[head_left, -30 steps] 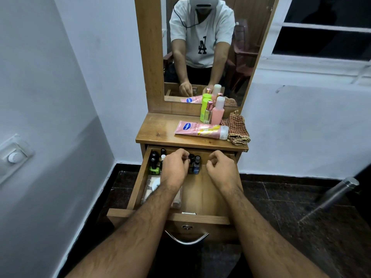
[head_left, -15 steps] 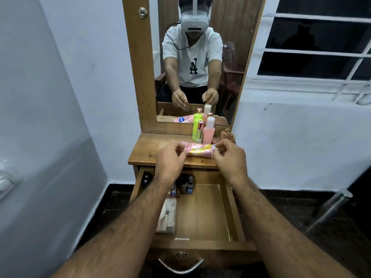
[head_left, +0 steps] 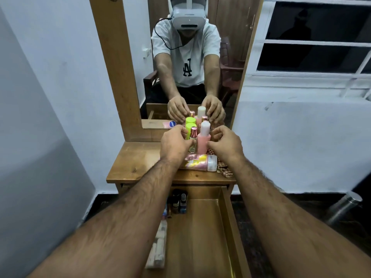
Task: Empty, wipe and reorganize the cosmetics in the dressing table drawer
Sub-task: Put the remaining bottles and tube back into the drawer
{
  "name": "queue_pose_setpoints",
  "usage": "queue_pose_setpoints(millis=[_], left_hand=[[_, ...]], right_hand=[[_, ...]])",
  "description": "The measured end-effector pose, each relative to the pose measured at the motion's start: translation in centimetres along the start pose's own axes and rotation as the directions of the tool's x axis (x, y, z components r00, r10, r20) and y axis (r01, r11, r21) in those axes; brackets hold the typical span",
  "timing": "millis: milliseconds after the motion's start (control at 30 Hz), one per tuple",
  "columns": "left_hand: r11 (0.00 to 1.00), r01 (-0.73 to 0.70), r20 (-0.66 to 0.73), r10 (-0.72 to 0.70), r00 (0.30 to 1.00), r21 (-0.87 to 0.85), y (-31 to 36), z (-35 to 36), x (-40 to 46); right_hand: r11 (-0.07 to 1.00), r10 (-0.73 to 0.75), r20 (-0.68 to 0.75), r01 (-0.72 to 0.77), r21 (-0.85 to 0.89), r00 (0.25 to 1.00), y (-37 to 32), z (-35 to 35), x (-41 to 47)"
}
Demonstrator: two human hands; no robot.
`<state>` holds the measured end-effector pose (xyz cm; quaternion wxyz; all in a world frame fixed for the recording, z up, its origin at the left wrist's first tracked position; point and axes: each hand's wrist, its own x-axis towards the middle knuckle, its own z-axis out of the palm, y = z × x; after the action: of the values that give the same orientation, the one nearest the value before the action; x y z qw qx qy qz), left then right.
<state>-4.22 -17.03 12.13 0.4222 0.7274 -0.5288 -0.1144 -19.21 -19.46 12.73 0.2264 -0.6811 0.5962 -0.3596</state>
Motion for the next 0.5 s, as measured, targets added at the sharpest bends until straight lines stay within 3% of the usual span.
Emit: queue_pose_setpoints(millis=[500], left_hand=[[0.991,0.042,-0.028,-0.039,0.999,0.128,0.0,2.2,0.5]], right_hand=[[0.996,0.017,0.045,-0.013,-0.086,0.999,0.6,0.9,1.9]])
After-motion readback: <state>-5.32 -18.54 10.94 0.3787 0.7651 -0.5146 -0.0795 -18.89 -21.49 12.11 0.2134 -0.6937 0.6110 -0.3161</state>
